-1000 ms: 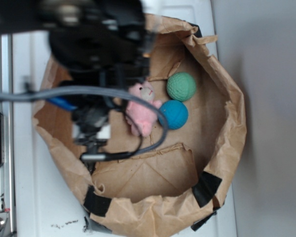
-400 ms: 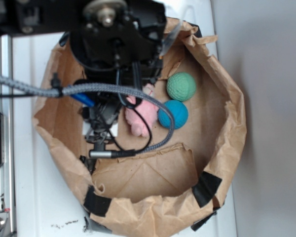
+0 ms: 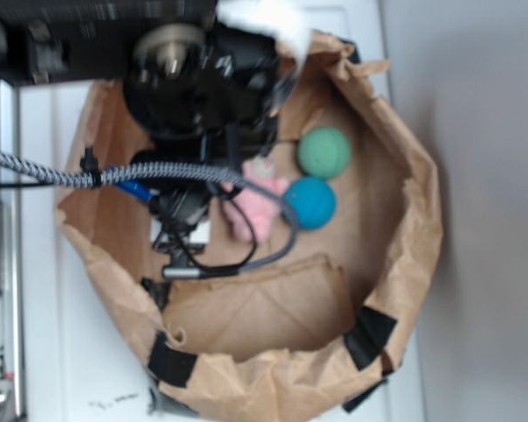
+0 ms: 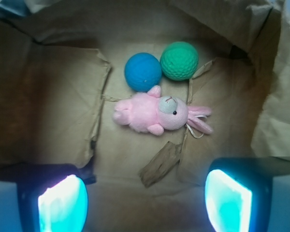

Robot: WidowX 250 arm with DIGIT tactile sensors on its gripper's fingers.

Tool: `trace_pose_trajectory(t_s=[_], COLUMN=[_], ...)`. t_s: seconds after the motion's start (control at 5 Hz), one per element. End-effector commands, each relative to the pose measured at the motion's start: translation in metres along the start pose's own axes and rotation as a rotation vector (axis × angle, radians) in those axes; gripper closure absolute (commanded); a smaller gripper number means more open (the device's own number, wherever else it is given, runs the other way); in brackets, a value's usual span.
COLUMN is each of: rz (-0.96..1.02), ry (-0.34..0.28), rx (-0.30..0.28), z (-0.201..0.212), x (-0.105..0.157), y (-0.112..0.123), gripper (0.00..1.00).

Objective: Grab the wood chip.

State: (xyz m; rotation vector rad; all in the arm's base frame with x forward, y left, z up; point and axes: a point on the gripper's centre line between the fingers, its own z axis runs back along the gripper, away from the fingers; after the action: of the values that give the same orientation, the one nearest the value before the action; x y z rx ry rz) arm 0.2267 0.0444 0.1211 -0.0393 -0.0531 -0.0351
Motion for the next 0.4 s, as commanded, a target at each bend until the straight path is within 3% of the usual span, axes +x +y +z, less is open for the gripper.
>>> trace_pose_trajectory(t_s=[0.0,0.2], rz=[0.158,0.21], ry=[-0.06,0.021], rx=[-0.04,-0.065], z=[-0.055,-0.088], x=[0.006,0.004], y=[0.021,0.032], gripper=[0.0,0.0])
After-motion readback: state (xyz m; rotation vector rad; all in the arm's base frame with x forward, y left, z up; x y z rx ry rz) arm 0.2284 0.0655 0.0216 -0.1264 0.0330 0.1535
